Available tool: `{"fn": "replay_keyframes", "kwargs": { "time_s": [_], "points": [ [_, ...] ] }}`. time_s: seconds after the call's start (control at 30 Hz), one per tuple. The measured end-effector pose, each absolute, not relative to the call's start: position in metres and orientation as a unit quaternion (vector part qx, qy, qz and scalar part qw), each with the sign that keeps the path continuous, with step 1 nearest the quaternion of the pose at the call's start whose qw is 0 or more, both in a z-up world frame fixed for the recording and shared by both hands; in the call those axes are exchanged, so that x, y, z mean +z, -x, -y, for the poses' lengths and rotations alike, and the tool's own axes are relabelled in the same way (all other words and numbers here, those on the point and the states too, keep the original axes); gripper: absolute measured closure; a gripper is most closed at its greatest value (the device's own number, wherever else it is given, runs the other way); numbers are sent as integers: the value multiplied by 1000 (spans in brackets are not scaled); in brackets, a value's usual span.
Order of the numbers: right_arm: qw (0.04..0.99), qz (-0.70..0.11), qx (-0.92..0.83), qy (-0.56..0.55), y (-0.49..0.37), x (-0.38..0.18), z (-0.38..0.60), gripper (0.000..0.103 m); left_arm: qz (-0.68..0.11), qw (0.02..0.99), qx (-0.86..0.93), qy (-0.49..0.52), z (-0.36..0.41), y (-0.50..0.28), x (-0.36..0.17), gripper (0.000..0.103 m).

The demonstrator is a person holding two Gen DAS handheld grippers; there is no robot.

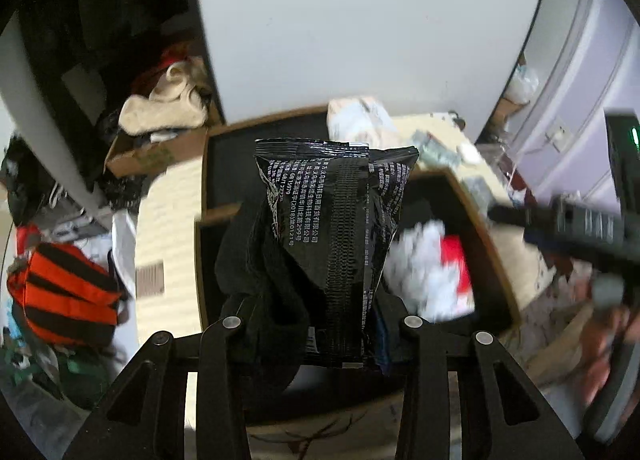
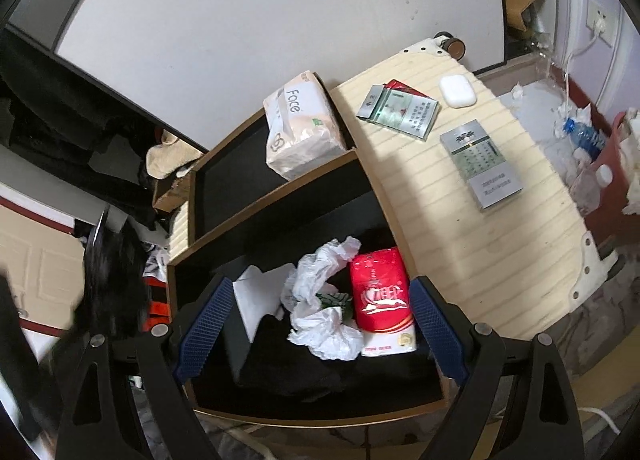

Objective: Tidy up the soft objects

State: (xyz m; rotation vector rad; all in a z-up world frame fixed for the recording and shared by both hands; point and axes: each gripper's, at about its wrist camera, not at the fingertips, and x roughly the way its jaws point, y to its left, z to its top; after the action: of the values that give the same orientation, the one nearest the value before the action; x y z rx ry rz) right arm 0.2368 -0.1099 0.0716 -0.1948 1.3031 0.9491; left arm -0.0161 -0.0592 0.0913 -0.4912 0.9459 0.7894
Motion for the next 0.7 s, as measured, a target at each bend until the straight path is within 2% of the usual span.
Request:
{"fn": "replay_keyframes", "kwargs": {
  "time_s": [0.2,0.33,0.43,0.5,0.57,0.7],
  "points": [
    [701,-562,422,118,-230,71,108,14,-424,783,341,302,45,32,73,66],
    [705,-550,427,135,-227,68,103,14,-410,776,317,359,28,37,63,59],
    [707,-542,431,144,-225,67,101,14,-395,760,334,394,18,47,63,47],
    [707,-534,439,148,-223,69,99,14,-362,763,338,415,14,61,76,42],
    [705,-530,448,145,-222,70,99,14,-332,771,345,420,11,75,93,31],
    [704,-518,467,136,-221,75,98,14,-269,792,368,405,10,105,134,28]
  ]
}}
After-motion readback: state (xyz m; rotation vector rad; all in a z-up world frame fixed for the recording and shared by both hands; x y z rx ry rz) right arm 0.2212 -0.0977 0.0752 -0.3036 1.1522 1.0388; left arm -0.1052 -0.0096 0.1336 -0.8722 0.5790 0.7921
